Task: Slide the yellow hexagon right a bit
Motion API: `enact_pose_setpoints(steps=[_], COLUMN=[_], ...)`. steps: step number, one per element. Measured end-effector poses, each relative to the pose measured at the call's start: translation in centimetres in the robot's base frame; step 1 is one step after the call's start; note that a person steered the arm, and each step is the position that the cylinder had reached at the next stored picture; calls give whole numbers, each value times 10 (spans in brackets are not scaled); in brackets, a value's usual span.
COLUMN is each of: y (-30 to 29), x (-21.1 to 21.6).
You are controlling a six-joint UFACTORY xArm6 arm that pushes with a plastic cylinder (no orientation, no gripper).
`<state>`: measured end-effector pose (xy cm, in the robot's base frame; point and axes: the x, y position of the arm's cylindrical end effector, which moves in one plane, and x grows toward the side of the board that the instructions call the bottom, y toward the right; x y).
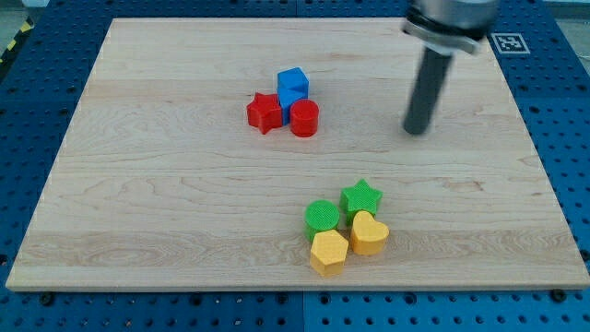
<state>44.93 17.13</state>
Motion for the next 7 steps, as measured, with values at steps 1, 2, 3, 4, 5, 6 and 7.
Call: enact_pose_setpoints(steps=[1, 2, 3, 4, 5, 6, 7], y=[43, 36, 10, 6, -17, -55, -70], x=[63, 119, 152, 156, 164, 165, 165])
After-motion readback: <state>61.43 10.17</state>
